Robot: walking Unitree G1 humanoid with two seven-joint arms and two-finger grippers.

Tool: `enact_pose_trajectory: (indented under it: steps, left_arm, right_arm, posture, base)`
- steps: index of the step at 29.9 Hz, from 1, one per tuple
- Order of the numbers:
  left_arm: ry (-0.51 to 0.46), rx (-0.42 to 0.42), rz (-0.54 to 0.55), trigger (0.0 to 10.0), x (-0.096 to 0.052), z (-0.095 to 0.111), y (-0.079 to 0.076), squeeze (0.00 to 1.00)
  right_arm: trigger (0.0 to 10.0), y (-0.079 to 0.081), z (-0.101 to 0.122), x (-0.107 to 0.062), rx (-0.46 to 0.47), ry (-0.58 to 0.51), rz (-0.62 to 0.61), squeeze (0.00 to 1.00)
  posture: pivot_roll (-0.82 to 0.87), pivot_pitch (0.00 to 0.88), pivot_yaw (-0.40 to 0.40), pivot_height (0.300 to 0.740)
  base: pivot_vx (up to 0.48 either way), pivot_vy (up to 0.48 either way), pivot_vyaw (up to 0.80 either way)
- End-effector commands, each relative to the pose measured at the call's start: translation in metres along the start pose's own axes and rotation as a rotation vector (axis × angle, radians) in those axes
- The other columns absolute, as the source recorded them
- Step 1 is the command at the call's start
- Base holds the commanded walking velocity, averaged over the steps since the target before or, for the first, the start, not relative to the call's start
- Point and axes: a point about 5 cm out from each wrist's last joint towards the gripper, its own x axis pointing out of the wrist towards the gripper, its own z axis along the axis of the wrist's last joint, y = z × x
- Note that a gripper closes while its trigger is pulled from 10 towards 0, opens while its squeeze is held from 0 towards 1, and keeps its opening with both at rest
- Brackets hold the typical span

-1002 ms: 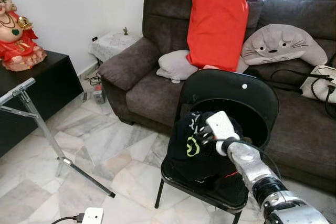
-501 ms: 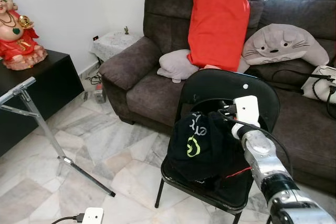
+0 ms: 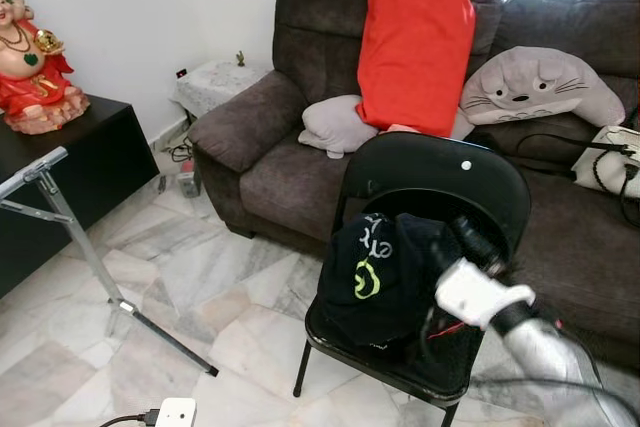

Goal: Hang hanger

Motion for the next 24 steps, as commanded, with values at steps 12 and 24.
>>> enact_pose_trajectory:
  steps: [12, 24]
  left_arm:
    - [0.009, 0.019, 0.010, 10.0, 0.000, 0.001, 0.007, 0.00]
    - [0.008, 0.014, 0.012, 10.0, 0.000, 0.003, 0.007, 0.00]
  right_arm:
    - [10.0, 0.061, -0.021, -0.015, -0.193, 0.210, 0.198, 0.00]
    - [10.0, 0.063, -0.023, -0.009, -0.272, 0.208, 0.178, 0.00]
  posture:
    - [-0.07, 0.000, 0.071, 0.740]
    - [-0.07, 0.000, 0.073, 0.740]
  base:
    - [0.000, 0.000, 0.00]
    - [0.000, 0.000, 0.00]
